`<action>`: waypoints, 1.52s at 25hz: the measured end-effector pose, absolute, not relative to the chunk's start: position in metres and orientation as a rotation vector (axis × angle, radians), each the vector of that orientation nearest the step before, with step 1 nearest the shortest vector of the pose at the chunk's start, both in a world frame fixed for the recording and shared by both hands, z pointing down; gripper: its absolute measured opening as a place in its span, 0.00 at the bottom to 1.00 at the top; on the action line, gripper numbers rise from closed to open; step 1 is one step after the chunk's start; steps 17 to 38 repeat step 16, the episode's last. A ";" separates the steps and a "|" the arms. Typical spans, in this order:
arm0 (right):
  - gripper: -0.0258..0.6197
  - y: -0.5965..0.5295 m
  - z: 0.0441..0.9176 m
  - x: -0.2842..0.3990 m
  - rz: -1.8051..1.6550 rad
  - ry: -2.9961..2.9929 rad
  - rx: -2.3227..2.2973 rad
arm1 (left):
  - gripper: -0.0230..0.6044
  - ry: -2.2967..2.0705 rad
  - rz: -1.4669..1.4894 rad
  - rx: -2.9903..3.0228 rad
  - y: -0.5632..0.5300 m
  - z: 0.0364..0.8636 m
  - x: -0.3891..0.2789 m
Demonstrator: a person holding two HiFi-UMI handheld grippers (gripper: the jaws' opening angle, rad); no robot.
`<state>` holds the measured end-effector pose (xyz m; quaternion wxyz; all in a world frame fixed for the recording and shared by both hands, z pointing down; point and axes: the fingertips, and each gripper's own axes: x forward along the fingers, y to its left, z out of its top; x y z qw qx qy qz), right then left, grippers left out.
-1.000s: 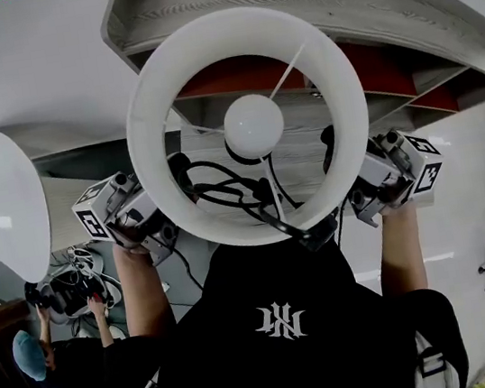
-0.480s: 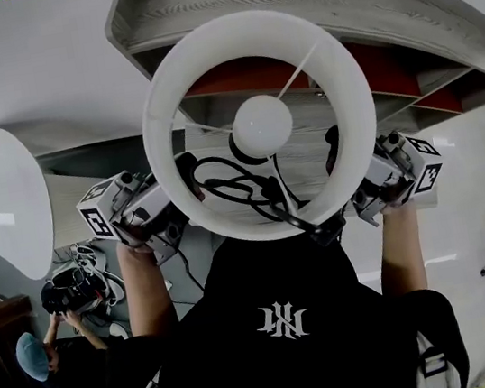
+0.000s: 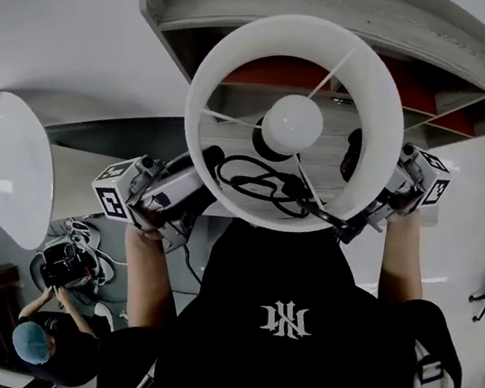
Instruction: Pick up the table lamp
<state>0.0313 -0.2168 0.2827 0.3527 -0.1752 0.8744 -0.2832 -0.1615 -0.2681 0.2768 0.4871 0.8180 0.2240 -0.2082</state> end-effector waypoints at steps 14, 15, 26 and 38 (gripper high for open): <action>0.27 -0.206 0.291 0.037 -0.761 2.297 -0.478 | 0.31 0.548 -0.518 1.981 -0.257 0.285 -0.154; 0.27 -0.207 0.294 0.037 -0.762 2.298 -0.481 | 0.32 0.547 -0.518 1.981 -0.258 0.287 -0.154; 0.27 -0.209 0.296 0.038 -0.763 2.298 -0.484 | 0.32 0.547 -0.519 1.982 -0.260 0.289 -0.153; 0.27 -0.209 0.296 0.038 -0.763 2.298 -0.484 | 0.32 0.547 -0.519 1.982 -0.260 0.289 -0.153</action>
